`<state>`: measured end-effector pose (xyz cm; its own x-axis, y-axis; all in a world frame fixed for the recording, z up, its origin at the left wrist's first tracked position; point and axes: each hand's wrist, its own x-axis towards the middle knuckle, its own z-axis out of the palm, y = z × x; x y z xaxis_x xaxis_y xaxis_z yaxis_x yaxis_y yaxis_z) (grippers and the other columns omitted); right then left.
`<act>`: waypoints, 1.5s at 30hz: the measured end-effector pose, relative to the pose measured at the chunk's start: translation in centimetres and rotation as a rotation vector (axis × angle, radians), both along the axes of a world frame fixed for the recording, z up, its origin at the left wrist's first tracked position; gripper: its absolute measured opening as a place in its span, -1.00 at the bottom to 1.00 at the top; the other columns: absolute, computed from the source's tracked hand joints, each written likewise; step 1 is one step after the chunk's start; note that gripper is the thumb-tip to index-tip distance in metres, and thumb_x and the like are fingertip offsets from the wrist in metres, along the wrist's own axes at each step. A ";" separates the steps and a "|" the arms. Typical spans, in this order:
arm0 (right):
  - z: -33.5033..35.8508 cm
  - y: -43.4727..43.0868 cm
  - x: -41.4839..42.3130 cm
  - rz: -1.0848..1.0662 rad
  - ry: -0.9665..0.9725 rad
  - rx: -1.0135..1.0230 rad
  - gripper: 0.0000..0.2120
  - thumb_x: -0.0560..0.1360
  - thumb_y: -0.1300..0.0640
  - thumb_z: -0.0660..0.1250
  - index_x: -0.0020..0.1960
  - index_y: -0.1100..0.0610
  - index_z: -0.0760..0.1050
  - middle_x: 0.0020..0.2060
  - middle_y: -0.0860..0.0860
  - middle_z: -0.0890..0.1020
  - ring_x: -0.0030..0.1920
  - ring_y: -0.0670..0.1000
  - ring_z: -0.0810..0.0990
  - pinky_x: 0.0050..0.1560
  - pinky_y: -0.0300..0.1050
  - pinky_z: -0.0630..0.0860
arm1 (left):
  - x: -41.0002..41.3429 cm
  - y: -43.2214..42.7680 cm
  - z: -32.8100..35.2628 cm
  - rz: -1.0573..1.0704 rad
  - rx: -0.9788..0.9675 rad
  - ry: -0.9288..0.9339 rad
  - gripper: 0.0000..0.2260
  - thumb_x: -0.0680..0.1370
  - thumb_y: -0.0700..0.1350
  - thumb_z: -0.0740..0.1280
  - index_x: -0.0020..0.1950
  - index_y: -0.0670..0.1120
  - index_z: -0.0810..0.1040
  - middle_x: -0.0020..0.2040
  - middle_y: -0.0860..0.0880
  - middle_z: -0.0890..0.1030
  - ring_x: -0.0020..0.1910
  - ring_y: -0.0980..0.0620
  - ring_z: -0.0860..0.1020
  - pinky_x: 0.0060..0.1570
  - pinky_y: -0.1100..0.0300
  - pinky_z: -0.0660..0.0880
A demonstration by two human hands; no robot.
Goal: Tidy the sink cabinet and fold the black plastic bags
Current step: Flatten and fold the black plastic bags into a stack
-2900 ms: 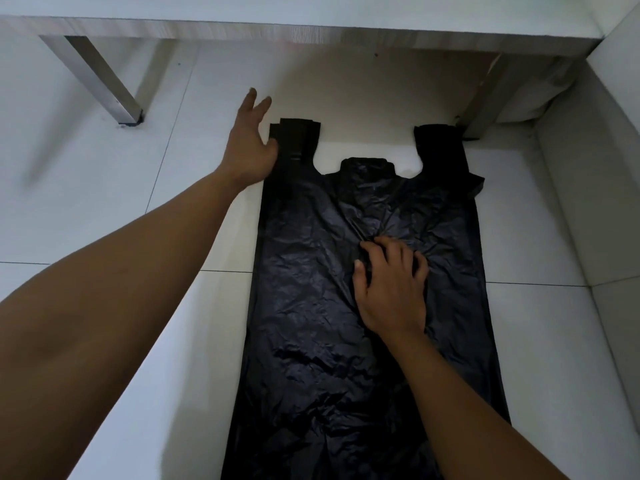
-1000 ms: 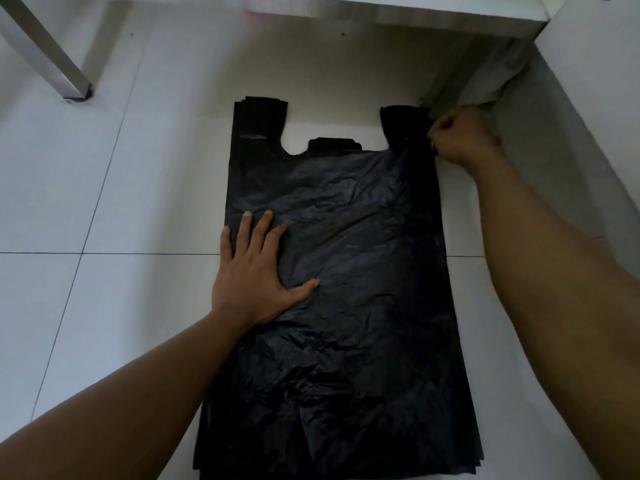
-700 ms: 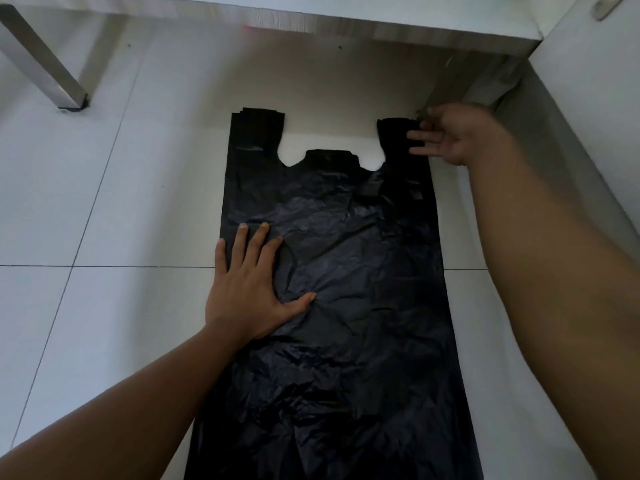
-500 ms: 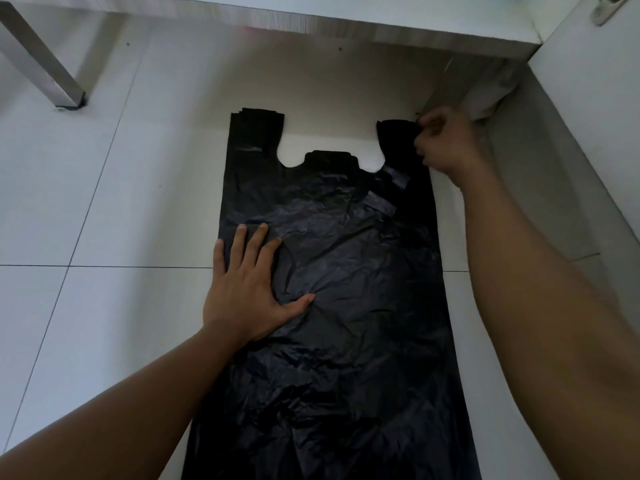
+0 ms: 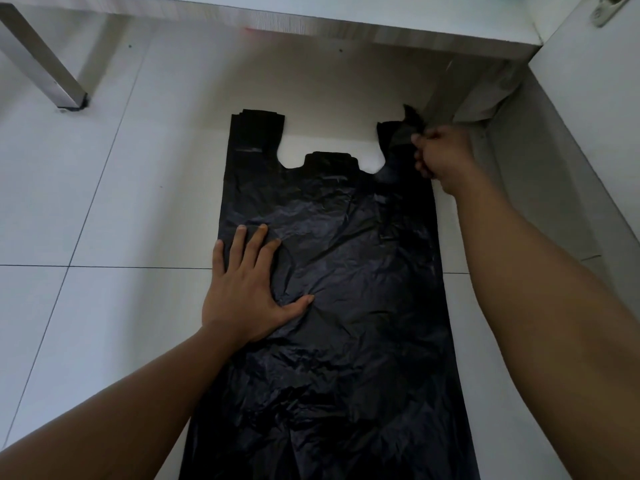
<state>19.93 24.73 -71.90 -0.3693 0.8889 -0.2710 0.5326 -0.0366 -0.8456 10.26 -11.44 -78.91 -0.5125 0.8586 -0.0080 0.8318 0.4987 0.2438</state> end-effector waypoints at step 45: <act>-5.9 -38.3 12.0 0.475 -0.427 0.665 -0.60 0.62 0.00 0.01 0.35 0.00 0.47 0.38 -0.02 0.47 0.52 0.06 0.26 0.47 0.42 -0.03 | 5.4 -11.8 0.7 -0.458 -0.187 0.041 0.26 0.21 0.73 0.06 0.63 -0.16 0.13 0.63 -0.14 0.13 0.63 -0.18 -0.05 0.49 -0.38 -0.03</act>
<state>31.96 -13.59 -77.80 -0.7215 0.6910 0.0436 0.6390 0.6889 -0.3422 15.65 -23.22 -78.26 -0.0862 0.9815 -0.1709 0.9827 0.1120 0.1472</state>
